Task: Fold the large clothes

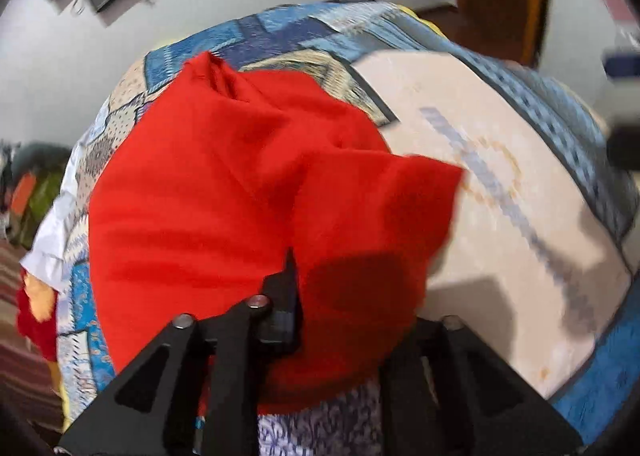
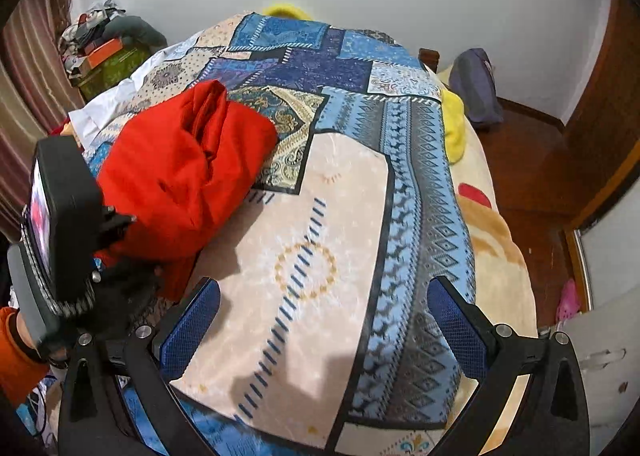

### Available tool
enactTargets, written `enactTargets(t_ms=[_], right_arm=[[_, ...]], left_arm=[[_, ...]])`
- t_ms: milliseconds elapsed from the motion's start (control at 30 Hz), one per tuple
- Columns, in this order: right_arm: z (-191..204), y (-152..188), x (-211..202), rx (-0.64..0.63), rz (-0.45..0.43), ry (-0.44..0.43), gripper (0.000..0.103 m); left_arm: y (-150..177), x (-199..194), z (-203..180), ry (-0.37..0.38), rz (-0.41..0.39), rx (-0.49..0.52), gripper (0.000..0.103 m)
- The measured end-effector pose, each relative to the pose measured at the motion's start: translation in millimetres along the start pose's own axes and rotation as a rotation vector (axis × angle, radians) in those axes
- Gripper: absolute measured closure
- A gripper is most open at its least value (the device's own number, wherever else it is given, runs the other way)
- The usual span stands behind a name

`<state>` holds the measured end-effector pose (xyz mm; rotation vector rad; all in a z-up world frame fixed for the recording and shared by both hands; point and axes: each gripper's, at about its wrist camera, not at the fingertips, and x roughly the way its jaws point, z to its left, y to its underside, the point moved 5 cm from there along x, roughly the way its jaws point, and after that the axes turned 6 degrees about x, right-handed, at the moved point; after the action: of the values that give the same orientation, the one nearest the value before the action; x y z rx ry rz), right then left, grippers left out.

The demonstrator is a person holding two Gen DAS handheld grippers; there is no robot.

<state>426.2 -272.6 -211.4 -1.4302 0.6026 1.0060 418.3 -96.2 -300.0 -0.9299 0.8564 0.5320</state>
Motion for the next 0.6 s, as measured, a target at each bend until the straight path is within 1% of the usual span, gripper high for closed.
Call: enactTargets(t_ms=[33, 67, 100, 167, 233, 300, 333, 367, 400, 467, 533, 600], right_arm=[[1, 2, -3, -0.003, -0.006, 0.003, 0.000], [0, 3, -6, -0.004, -0.010, 0.003, 0.000], [0, 4, -10, -0.003, -0.015, 0.002, 0.000], [1, 5, -18, 0.003, -0.025, -0.003, 0.000], [5, 3, -27, 0.006, -0.035, -0.014, 0.000], [10, 0, -34, 0.004, -0.043, -0.021, 0.000], [14, -2, -37, 0.000, -0.049, -0.026, 0.000], [19, -4, -40, -0.004, -0.056, -0.032, 0.000], [26, -7, -43, -0.011, -0.065, -0.040, 0.000], [40, -14, -46, -0.024, -0.078, -0.051, 0.000], [54, -21, -45, -0.039, -0.090, -0.071, 0.000], [72, -28, -40, -0.055, -0.099, -0.090, 0.000]], left_arm=[[3, -4, -3, 0.011, -0.001, 0.013, 0.069], [5, -10, -4, 0.031, -0.005, 0.018, 0.056], [6, -16, -4, 0.060, -0.009, 0.012, 0.048], [8, -33, 2, 0.089, -0.030, -0.024, 0.047], [8, -48, 13, 0.094, -0.041, -0.061, 0.046], [10, -64, 30, 0.089, -0.059, -0.104, 0.038], [13, -71, 38, 0.081, -0.073, -0.119, 0.035], [14, -77, 48, 0.067, -0.089, -0.134, 0.031], [16, -85, 62, 0.041, -0.107, -0.154, 0.027], [23, -95, 88, 0.003, -0.127, -0.187, 0.024], [28, -98, 110, -0.030, -0.138, -0.216, 0.020], [39, -99, 138, -0.088, -0.146, -0.246, 0.013]])
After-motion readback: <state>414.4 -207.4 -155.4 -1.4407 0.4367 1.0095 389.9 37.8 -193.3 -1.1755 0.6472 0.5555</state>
